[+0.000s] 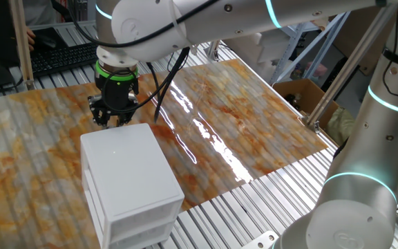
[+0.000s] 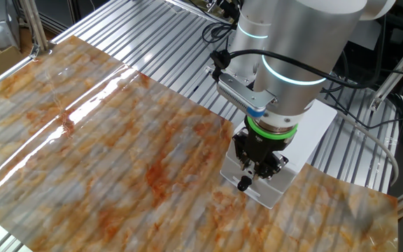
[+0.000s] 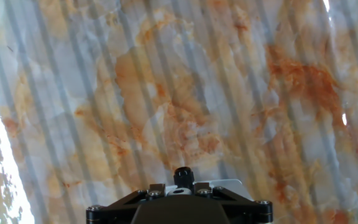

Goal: Take something out of a drawer

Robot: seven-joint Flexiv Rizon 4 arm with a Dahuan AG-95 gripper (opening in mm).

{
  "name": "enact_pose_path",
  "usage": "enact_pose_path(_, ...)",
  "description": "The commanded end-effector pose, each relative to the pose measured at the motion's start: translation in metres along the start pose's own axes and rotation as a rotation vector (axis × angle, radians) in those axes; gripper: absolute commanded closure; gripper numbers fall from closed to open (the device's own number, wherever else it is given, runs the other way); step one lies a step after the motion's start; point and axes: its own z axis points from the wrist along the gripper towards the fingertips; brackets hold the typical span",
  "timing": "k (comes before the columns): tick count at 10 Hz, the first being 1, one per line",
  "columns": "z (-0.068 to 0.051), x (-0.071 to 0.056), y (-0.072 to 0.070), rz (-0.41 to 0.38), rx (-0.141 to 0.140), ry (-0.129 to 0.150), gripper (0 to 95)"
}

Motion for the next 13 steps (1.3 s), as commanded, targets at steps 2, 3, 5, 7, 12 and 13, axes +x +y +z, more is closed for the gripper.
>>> enact_pose_path(2,0.000,-0.002,0.001,-0.004,-0.002,-0.005,95.0)
enact_pose_path(3,0.000,-0.004,0.001,-0.006,-0.002,-0.003,95.0)
enact_pose_path(5,0.000,-0.007,0.002,-0.003,-0.002,-0.004,95.0)
enact_pose_path(7,0.000,-0.008,0.003,-0.001,0.000,-0.004,95.0)
enact_pose_path(12,0.000,-0.017,0.005,-0.006,-0.001,0.004,95.0)
enact_pose_path(13,0.000,-0.019,0.005,-0.009,-0.002,0.006,95.0)
